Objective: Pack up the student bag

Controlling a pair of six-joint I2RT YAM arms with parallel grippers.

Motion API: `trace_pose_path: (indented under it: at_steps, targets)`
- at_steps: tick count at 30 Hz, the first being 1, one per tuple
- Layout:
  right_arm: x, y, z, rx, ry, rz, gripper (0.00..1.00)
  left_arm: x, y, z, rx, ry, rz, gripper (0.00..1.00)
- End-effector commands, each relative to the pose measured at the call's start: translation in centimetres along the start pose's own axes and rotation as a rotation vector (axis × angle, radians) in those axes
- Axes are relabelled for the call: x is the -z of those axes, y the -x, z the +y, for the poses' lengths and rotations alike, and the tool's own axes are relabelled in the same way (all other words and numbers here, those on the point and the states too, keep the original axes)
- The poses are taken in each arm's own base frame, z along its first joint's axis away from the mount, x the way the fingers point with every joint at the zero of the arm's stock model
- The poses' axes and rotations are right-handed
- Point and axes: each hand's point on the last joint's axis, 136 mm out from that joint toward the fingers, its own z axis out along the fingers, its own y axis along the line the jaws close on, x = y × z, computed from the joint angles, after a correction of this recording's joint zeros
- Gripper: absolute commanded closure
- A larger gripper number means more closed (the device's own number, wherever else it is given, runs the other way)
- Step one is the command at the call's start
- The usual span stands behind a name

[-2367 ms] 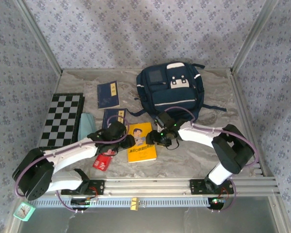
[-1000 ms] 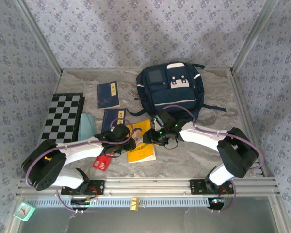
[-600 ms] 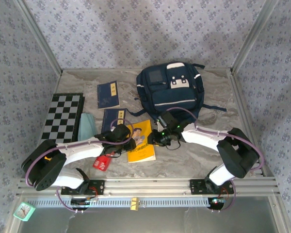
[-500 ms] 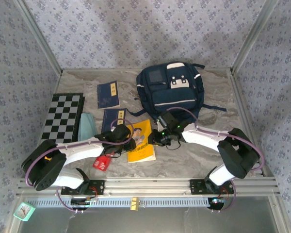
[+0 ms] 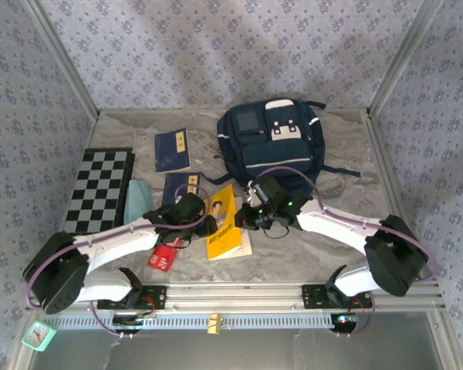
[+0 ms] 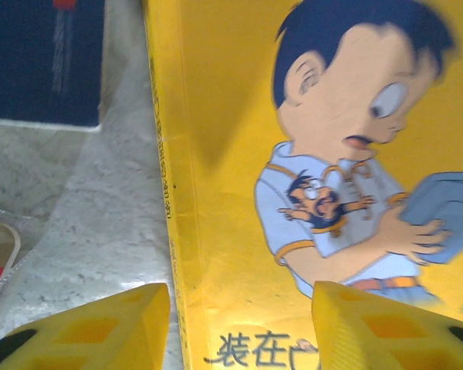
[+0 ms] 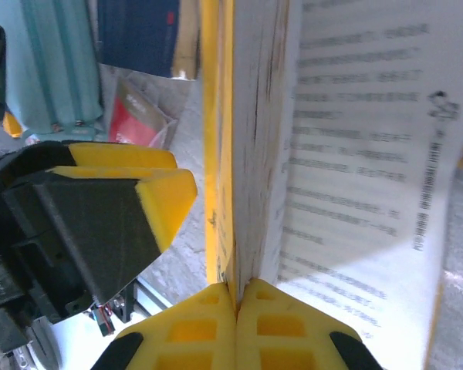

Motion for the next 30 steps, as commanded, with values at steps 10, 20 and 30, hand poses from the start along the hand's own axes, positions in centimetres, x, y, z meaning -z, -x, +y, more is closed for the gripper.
trace_pose_path:
  at_steps: [10,20,30]
  targets:
    - [9.3,6.8,7.7,0.168,0.194,-0.225,1.0,10.5,7.5,-3.5,-0.007,-0.35,-0.215,0.31]
    - [14.9,11.9,8.4,0.16,0.353,-0.355,1.0,13.9,12.3,-8.7,-0.077,-0.627,-0.284,0.2]
    - [17.9,13.7,9.9,0.173,0.509,-0.396,1.0,13.3,14.4,-11.7,-0.045,-0.771,-0.253,0.16]
